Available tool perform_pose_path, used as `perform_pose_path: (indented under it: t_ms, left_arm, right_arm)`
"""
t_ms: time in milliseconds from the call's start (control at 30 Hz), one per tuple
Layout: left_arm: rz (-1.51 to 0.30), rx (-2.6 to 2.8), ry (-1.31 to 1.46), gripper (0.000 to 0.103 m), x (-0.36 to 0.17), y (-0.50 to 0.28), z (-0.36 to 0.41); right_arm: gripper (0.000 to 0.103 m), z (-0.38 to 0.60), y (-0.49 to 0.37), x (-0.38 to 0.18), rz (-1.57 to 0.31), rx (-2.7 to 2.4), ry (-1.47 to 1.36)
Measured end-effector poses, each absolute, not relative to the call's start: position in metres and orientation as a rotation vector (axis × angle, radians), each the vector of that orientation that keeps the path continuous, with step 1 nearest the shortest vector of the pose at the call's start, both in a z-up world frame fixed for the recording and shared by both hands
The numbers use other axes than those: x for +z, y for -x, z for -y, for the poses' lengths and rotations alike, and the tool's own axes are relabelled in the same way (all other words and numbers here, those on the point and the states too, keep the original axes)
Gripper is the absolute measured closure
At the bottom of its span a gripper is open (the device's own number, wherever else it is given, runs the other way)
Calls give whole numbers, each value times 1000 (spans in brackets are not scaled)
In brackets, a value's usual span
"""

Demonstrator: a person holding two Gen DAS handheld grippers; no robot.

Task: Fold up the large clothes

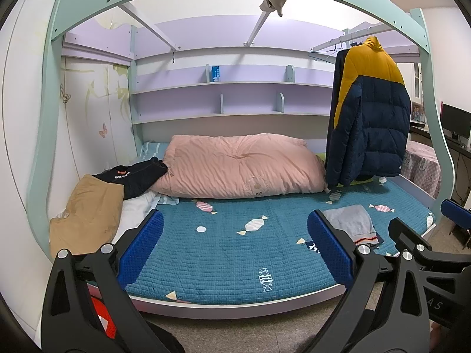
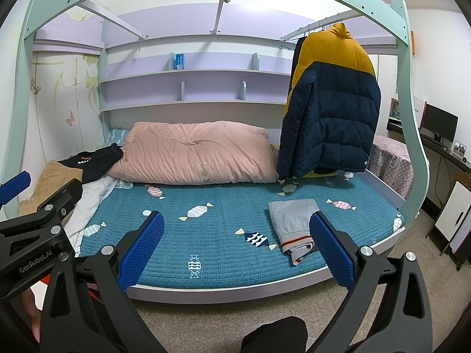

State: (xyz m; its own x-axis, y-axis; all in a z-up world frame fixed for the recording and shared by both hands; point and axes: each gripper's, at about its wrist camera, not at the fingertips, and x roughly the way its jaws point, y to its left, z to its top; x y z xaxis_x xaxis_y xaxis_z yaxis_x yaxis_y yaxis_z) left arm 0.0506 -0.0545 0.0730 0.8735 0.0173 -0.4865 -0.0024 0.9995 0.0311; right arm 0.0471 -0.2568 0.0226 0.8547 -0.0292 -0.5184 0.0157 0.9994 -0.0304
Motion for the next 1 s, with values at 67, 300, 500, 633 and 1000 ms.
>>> perform_pose_path:
  t_ms: [67, 300, 500, 633, 1000]
  left_arm:
    - [-508, 10, -29, 5, 73, -51, 55]
    - [-510, 8, -30, 5, 73, -51, 54]
    - [-510, 8, -29, 5, 73, -51, 54]
    - [-509, 11, -32, 5, 73, -50, 54]
    - [-535, 10, -18, 5, 67, -54, 47]
  right_arm:
    - [7, 257, -47, 22, -545, -23, 26]
    - [7, 257, -47, 23, -546, -23, 25]
    - [7, 257, -48, 23, -547, -23, 26]
    - [7, 257, -47, 22, -547, -23, 25]
    - [7, 256, -52, 21, -555, -18, 33]
